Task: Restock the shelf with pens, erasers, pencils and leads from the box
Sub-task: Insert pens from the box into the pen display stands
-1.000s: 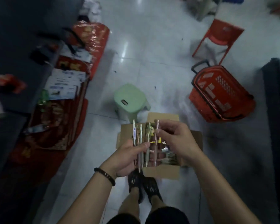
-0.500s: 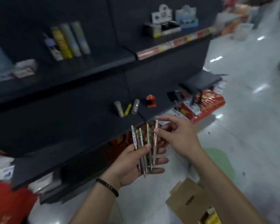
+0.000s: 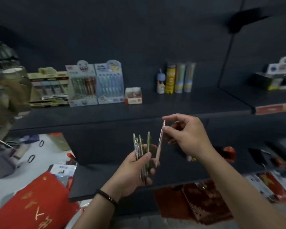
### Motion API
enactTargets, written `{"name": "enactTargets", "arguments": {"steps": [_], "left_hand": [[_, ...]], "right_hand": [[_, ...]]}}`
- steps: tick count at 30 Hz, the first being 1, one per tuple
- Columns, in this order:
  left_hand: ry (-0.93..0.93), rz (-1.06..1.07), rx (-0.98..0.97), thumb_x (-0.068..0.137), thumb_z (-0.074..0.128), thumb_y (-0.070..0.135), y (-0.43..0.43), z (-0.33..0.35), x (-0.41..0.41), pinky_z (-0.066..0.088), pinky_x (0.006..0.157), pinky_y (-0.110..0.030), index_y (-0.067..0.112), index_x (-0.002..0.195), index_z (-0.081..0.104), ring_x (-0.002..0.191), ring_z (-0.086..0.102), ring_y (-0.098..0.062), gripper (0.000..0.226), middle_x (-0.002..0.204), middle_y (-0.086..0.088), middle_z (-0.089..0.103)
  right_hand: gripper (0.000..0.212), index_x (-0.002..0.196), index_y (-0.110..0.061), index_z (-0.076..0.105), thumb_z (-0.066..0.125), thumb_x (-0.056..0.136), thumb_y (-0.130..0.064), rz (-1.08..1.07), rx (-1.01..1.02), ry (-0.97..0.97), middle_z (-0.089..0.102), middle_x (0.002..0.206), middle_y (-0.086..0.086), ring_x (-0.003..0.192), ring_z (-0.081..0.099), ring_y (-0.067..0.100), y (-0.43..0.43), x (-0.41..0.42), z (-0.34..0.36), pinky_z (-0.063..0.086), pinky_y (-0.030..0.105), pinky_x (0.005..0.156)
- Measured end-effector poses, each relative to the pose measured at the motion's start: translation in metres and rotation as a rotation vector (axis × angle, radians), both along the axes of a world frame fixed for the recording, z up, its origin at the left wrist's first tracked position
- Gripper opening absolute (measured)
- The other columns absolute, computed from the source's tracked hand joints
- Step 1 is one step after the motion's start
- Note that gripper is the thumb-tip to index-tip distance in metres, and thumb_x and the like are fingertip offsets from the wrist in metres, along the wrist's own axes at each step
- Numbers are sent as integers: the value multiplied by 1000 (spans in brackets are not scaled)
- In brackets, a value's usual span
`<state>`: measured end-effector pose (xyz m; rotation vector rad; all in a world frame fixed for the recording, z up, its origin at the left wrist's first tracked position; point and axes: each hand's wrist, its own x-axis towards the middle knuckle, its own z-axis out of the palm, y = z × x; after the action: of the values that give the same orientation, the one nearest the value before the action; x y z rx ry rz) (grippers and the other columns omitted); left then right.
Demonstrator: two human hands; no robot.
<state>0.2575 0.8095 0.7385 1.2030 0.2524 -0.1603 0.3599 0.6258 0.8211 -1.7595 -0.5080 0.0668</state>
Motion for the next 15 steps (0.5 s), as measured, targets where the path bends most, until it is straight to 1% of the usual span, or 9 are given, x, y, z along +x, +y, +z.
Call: {"name": "enactTargets", "arguments": {"steps": [3, 8, 9, 12, 13, 15], "left_hand": [[-40, 73, 1, 110, 54, 16, 57, 7, 25, 42, 58, -30, 21, 135, 61, 71, 56, -16, 27, 97, -10, 65], [-139, 246, 23, 111, 50, 13, 132, 27, 67, 38, 53, -27, 4, 136, 54, 66, 52, -16, 27, 89, -11, 63], [-162, 293, 38, 112, 48, 14, 143, 33, 72, 38, 52, -27, 5, 134, 54, 66, 53, -17, 25, 88, -12, 64], [-161, 424, 110, 112, 50, 24, 174, 45, 87, 44, 56, -31, 19, 128, 59, 69, 61, -22, 19, 94, -14, 72], [-160, 466, 147, 112, 50, 28, 186, 47, 93, 46, 57, -31, 24, 127, 60, 69, 63, -24, 18, 96, -14, 73], [-158, 545, 230, 112, 50, 30, 211, 50, 103, 44, 56, -30, 27, 125, 59, 66, 62, -22, 17, 93, -13, 74]], "right_hand": [[23, 112, -23, 78, 80, 94, -8, 37, 15, -32, 79, 80, 10, 74, 80, 23, 55, 34, 18, 66, 40, 68], [20, 107, -19, 79, 79, 94, -5, 68, 108, -103, 78, 75, 7, 71, 79, 24, 140, 93, 45, 67, 46, 67], [20, 107, -19, 78, 78, 94, -4, 80, 124, -127, 79, 75, 6, 70, 79, 24, 154, 105, 50, 67, 48, 68], [19, 108, -24, 77, 78, 95, -9, 117, 147, -169, 80, 78, 7, 70, 80, 26, 198, 142, 62, 66, 54, 66], [19, 108, -25, 77, 78, 95, -11, 133, 147, -182, 80, 78, 4, 71, 80, 24, 215, 154, 64, 66, 55, 65], [20, 111, -30, 75, 78, 96, -16, 131, 135, -244, 80, 78, -2, 73, 79, 16, 249, 175, 67, 67, 50, 70]]}}
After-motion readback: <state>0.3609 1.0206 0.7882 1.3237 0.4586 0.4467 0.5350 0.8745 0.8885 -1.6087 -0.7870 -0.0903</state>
